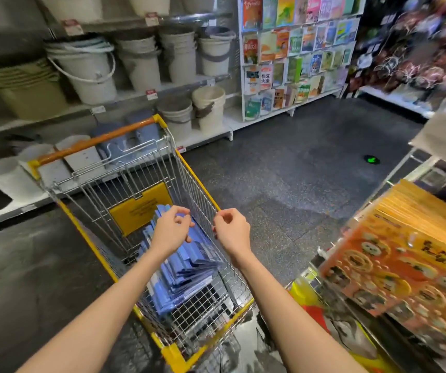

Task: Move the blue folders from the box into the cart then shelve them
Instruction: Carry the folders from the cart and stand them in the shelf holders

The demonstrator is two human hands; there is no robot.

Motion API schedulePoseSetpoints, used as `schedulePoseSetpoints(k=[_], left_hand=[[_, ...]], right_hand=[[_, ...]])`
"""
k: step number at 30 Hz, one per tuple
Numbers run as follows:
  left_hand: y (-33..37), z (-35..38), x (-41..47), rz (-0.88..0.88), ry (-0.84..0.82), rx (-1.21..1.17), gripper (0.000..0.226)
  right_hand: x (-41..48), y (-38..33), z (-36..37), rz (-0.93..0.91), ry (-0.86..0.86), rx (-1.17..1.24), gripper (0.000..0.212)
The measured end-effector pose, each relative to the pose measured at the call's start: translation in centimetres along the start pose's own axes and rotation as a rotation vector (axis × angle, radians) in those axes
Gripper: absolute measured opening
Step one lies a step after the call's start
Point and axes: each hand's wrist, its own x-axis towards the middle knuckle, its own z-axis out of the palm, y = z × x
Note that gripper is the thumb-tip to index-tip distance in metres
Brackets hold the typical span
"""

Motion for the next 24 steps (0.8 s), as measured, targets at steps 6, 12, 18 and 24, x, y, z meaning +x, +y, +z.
schedulePoseSetpoints(k=[6,12,18,24], left_hand=[[-1.5,0.2,6.0,-0.087,-0.006,0.044,0.016],[-4.5,-0.7,9.9,-0.164,-0.027,0.068,0.019],[-10.1,-1.7,14.6,-0.247,-0.121,0.147,0.015],[-18.9,-1.5,20.7,-0.309,-0.263,0.191,0.021]], right_hand=[[6.5,0.2,3.0,0.050,-0.064,-0.040,0.013],[10.7,1.6,6.7,0.083,-0.098,-0.097,0.012],[14.2,4.3,10.1,0.197,-0.109,-0.165,0.013],[16.7,8.1,14.2,0.273,-0.097,-0.374,0.018]])
